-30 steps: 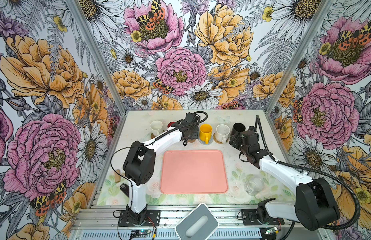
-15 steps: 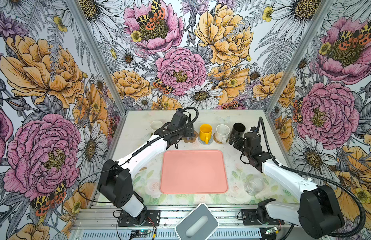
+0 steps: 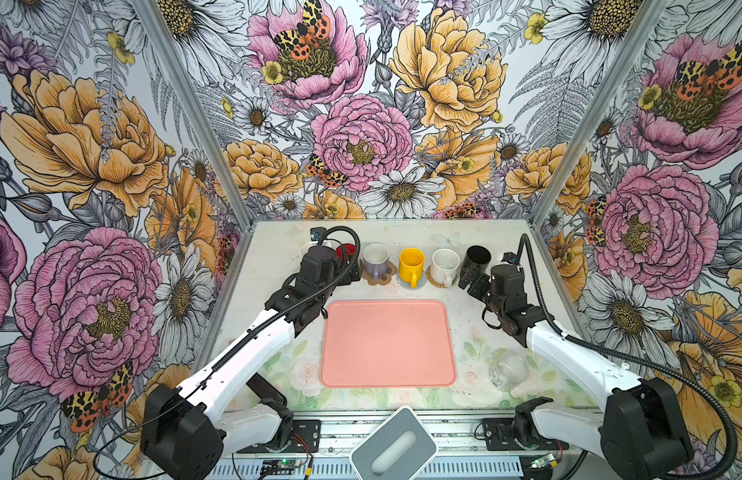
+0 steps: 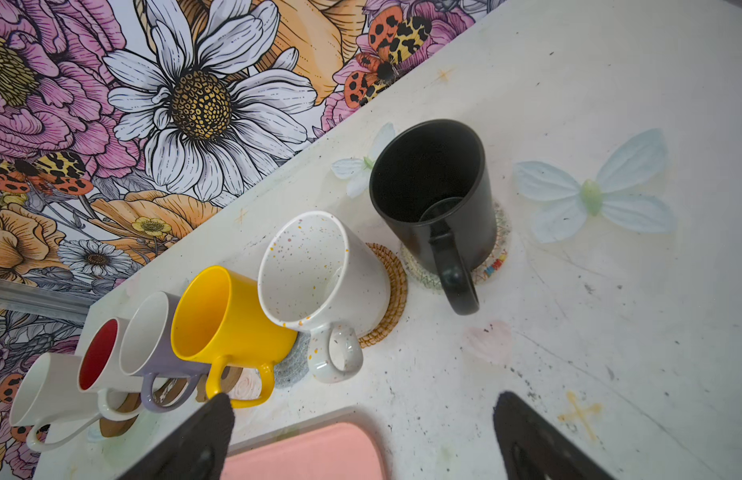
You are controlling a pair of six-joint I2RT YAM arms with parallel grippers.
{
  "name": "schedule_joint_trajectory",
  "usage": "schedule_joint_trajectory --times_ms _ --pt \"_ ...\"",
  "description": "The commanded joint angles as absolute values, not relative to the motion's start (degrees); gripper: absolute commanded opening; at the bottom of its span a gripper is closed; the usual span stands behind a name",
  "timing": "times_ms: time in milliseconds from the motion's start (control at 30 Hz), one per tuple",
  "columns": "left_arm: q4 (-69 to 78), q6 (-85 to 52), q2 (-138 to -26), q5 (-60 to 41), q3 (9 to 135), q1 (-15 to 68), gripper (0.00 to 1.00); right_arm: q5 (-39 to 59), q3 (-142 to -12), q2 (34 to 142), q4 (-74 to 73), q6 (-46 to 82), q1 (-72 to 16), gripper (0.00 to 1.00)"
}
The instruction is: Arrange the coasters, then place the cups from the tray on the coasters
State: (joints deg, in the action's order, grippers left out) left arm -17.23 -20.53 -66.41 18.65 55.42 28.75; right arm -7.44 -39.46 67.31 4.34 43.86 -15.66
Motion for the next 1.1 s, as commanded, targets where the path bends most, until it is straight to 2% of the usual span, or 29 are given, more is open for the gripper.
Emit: schedule_joint_trajectory --times_ms 0,267,533,833,1067 --pt "-15.2 -18.0 -62.9 23.5 53.1 27.6 0.99 -8.2 -39.3 65.1 5.6 41.7 -15.3 0.99" --pt "-12.3 -14.8 -54.5 27.0 46.5 23.6 0.99 -13.5 -38.3 57.7 9.6 37.2 -15.2 1.00" --pt "-7.5 -13.2 -49.3 29.3 39.1 20.9 0.99 -20.8 -34.4 50.0 9.8 26.6 -15.3 1.00" --pt "-3.7 -10.1 -47.9 36.4 35.2 20.7 0.99 -27.7 -30.5 43.0 9.6 14.2 -15.2 0.99" --pt "-0.2 -6.9 -50.6 40.0 32.4 19.4 0.99 -29.8 -27.5 41.8 5.6 9.1 -15.0 1.00"
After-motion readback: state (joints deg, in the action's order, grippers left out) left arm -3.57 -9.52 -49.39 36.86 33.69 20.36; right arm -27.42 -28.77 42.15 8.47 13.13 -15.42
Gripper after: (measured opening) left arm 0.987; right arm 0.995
